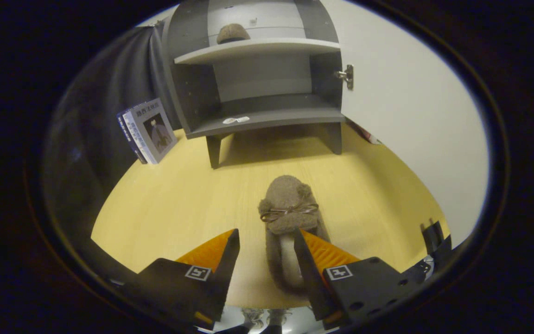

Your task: Open the shoe cabinet door, grab the shoes and put them into the shoe cabinet, then close the shoe cabinet door.

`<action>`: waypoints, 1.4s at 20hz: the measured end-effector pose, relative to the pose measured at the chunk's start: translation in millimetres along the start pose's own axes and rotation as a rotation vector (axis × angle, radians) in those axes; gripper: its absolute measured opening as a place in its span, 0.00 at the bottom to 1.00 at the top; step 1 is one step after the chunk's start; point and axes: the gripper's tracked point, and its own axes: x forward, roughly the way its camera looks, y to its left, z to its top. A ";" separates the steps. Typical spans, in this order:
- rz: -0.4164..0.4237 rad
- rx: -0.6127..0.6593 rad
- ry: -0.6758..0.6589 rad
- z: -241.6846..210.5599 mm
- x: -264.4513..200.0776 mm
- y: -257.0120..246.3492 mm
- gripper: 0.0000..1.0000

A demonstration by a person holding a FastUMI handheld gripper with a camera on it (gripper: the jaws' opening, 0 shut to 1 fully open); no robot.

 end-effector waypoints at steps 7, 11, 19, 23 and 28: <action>-0.007 -0.037 0.008 -1.3 31.8 2.3 0.73; -0.022 -0.084 0.006 -1.2 43.9 2.3 0.68; -0.083 -0.073 0.001 2.7 64.6 -9.8 0.41; -0.063 -0.089 -0.010 2.8 66.7 -3.2 0.09; -0.066 -0.089 0.001 3.9 65.2 -3.8 0.03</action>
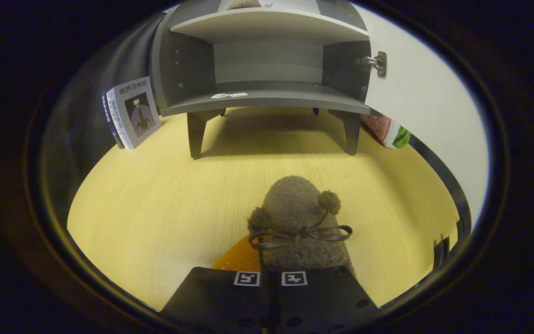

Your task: Open the shoe cabinet door, grab the shoes and put them into the shoe cabinet, then close the shoe cabinet door.

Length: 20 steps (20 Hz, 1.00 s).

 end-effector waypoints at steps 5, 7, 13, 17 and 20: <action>0.005 -0.032 -0.034 28.9 -26.4 -2.2 0.03; 0.012 -0.039 -0.046 55.8 -48.2 -4.8 0.03; 0.032 -0.035 -0.134 174.8 -131.5 -13.3 0.03; 0.013 -0.042 -0.242 255.3 -169.1 -22.2 0.03; -0.009 -0.041 -0.307 305.4 -180.1 -27.2 0.03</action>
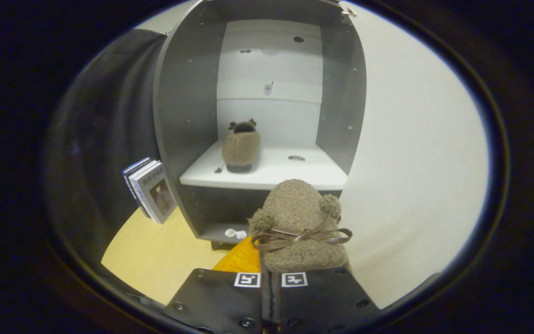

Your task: Open the shoe cabinet door, grab the shoes and put them into the shoe cabinet, then close the shoe cabinet door.

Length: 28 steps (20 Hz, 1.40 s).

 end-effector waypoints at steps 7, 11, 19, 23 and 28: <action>-0.032 -0.002 -0.083 96.3 87.4 4.0 0.02; -0.058 0.009 -0.063 129.4 156.8 -3.8 0.02; -0.047 0.020 0.042 134.3 262.7 -7.1 0.02; -0.030 0.054 0.122 117.2 284.6 -11.8 0.02; -0.031 0.053 0.127 114.1 294.8 -11.2 0.02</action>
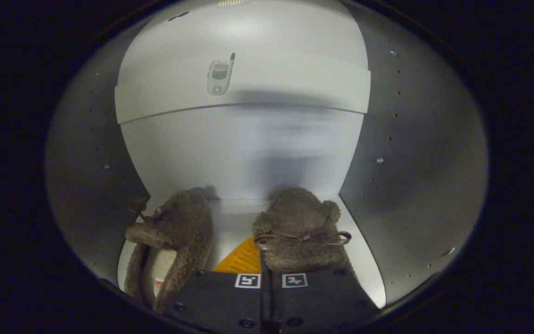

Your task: Open the shoe cabinet door, grab the shoes and put them into the shoe cabinet, then close the shoe cabinet door.

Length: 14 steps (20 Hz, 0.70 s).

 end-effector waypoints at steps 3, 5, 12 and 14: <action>0.010 0.007 0.011 0.4 5.7 1.8 0.03; 0.028 0.012 0.030 -2.1 5.6 2.4 0.03; -0.022 -0.013 0.019 -6.0 -3.5 -3.3 0.52; -0.034 0.004 0.019 -6.5 -5.8 -6.3 0.66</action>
